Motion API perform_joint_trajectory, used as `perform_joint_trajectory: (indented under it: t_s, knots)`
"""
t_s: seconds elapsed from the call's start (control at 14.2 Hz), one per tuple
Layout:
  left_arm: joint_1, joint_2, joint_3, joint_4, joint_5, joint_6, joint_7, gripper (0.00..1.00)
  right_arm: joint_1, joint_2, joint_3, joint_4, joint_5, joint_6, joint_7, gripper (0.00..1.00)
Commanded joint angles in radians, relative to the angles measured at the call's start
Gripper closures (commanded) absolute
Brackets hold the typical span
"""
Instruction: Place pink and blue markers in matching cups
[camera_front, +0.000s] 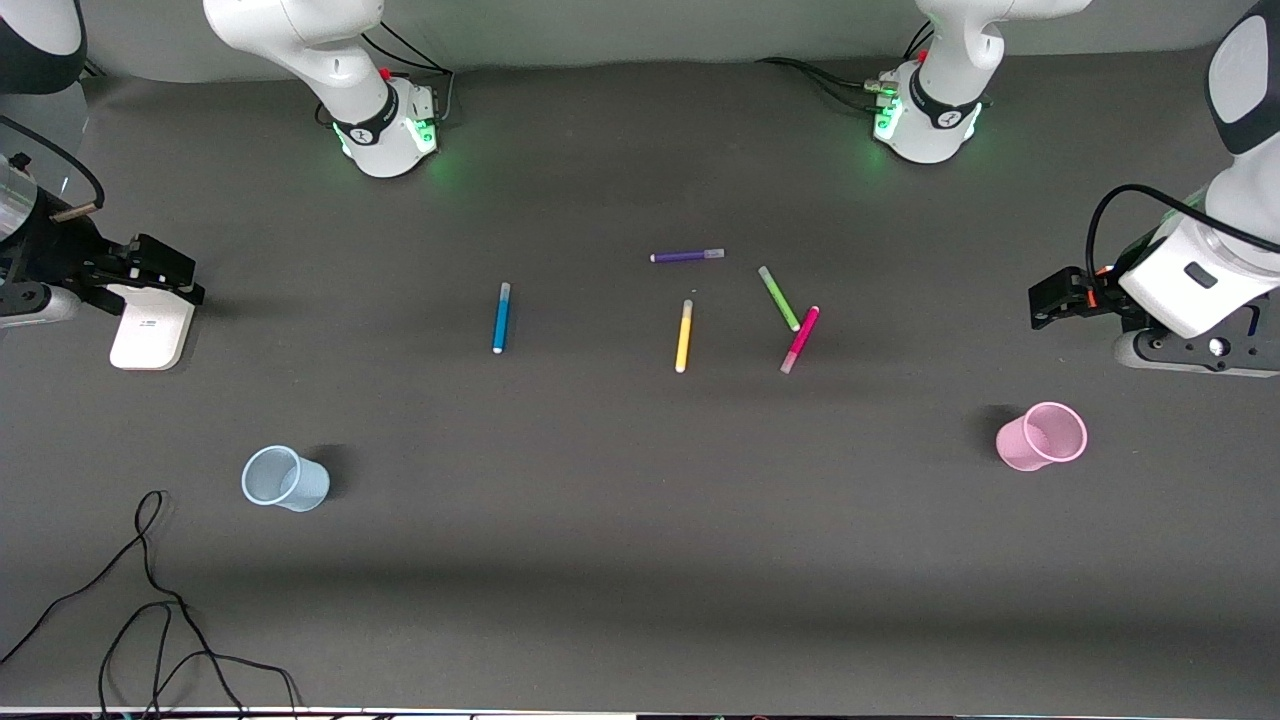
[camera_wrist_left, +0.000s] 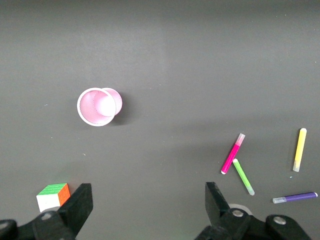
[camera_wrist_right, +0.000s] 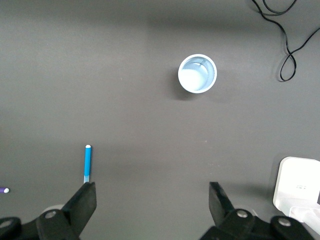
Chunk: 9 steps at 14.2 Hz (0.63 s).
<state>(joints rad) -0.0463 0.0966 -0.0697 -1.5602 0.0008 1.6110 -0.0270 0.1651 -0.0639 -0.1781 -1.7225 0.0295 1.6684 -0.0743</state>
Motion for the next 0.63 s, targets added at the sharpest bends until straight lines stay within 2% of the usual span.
perform_joint_trajectory:
  t_s: [0.0, 0.35, 0.56]
  knots:
    - [0.002, 0.009, -0.001, 0.029, 0.011, -0.025, 0.016, 0.0, 0.007, -0.001, -0.003, -0.003, 0.009, 0.007, 0.01, 0.0]
    - [0.002, 0.009, -0.001, 0.028, 0.011, -0.026, 0.016, 0.0, 0.005, -0.002, -0.003, 0.006, 0.006, 0.004, 0.011, 0.0]
    - [0.0, 0.005, -0.002, 0.011, 0.011, -0.034, 0.01, 0.0, 0.007, 0.01, 0.002, 0.004, -0.005, -0.045, -0.019, 0.0]
